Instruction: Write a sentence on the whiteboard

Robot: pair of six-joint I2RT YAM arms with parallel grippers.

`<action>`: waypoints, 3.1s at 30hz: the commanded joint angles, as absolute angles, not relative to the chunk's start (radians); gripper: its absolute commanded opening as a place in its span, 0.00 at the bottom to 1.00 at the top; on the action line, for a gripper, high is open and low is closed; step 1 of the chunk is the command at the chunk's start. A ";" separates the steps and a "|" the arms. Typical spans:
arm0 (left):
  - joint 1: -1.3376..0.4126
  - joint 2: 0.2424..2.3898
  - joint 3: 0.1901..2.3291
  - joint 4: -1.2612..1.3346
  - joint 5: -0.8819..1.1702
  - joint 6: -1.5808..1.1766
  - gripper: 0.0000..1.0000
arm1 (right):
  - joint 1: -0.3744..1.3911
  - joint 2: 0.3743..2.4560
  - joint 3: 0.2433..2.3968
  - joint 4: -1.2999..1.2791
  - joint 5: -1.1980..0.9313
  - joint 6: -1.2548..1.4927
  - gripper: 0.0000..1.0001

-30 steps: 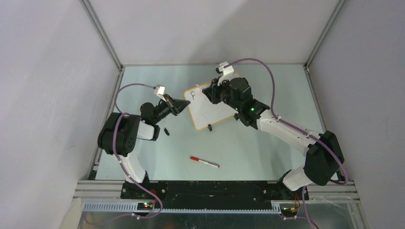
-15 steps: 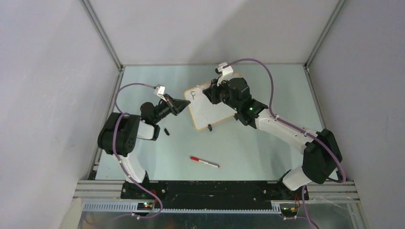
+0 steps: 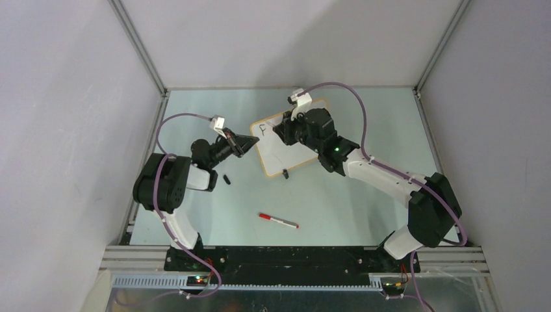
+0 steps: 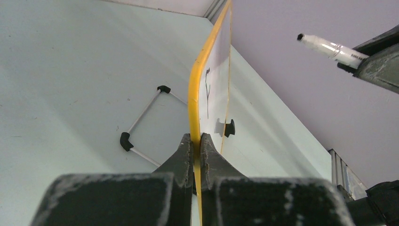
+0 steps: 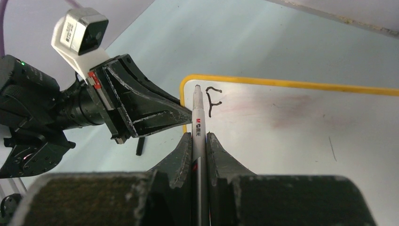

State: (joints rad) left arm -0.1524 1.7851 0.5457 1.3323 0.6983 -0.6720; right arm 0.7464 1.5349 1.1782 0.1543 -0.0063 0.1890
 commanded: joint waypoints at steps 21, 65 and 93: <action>-0.161 1.755 0.550 1.312 0.690 -0.581 0.00 | 0.766 1.628 1.289 0.044 0.102 0.196 0.00; -0.162 1.755 0.552 1.310 0.689 -0.578 0.00 | 0.750 1.696 1.366 -0.051 0.134 0.198 0.00; -0.162 1.758 0.553 1.312 0.690 -0.578 0.00 | 0.748 1.734 1.410 -0.080 0.095 0.187 0.00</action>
